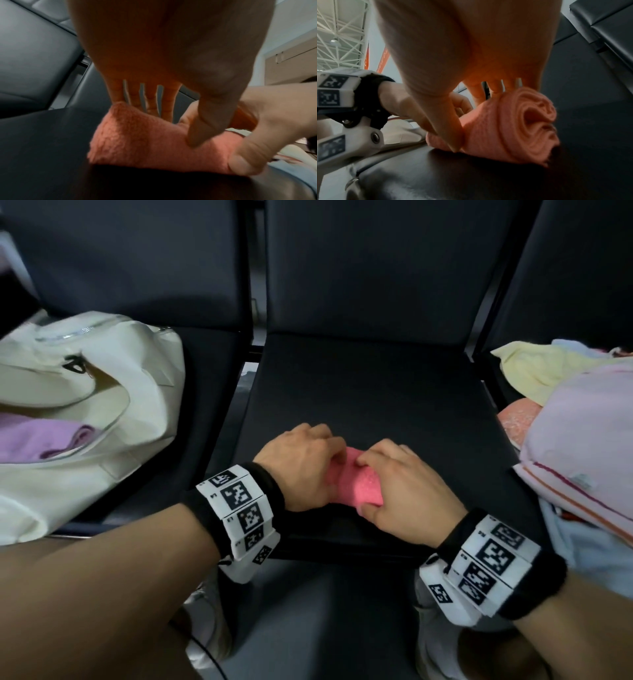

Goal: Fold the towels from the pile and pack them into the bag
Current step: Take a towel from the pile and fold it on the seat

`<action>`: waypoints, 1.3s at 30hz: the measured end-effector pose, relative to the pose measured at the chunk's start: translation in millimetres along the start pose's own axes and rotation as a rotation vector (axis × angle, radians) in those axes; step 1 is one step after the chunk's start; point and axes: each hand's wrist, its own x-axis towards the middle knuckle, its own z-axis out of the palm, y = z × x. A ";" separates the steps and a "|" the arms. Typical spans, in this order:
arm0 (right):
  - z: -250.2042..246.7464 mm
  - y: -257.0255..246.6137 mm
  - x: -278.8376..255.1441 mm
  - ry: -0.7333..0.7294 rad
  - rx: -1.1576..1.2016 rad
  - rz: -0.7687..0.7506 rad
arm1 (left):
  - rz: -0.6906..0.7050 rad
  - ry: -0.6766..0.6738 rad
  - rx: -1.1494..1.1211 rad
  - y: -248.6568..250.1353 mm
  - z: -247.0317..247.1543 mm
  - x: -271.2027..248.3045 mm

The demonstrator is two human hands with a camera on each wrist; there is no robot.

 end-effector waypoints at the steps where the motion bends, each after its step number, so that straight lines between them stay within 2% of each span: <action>1: 0.4 1.6 0.6 -0.013 -0.005 0.006 | -0.005 -0.020 0.011 -2.2 1.0 -0.2; 5: 1.8 3.2 4.5 -0.063 -0.059 0.047 | -0.011 -0.071 0.081 -5.5 3.9 0.7; 12: -6.0 -5.4 10.7 -0.002 -0.065 0.113 | -0.053 0.084 0.084 -4.8 3.6 6.3; 17: -1.7 -13.2 11.1 0.062 -0.112 0.061 | -0.070 0.119 0.029 -12.2 0.8 1.4; 22: -9.5 -29.2 16.8 0.198 -0.063 0.013 | -0.089 0.171 -0.067 -27.0 -12.8 -18.5; 28: -38.5 -89.7 37.0 0.356 0.081 -0.158 | -0.150 0.422 -0.041 -66.6 -64.6 -61.9; 33: -64.8 -166.3 79.5 0.429 0.111 -0.298 | -0.266 0.545 0.093 -121.7 -128.6 -106.9; 36: -70.1 -213.8 111.5 0.426 0.106 -0.367 | -0.360 0.527 0.209 -162.7 -163.8 -132.8; 39: -66.3 -254.2 146.3 0.368 0.032 -0.410 | -0.414 0.449 0.243 -199.4 -180.1 -151.0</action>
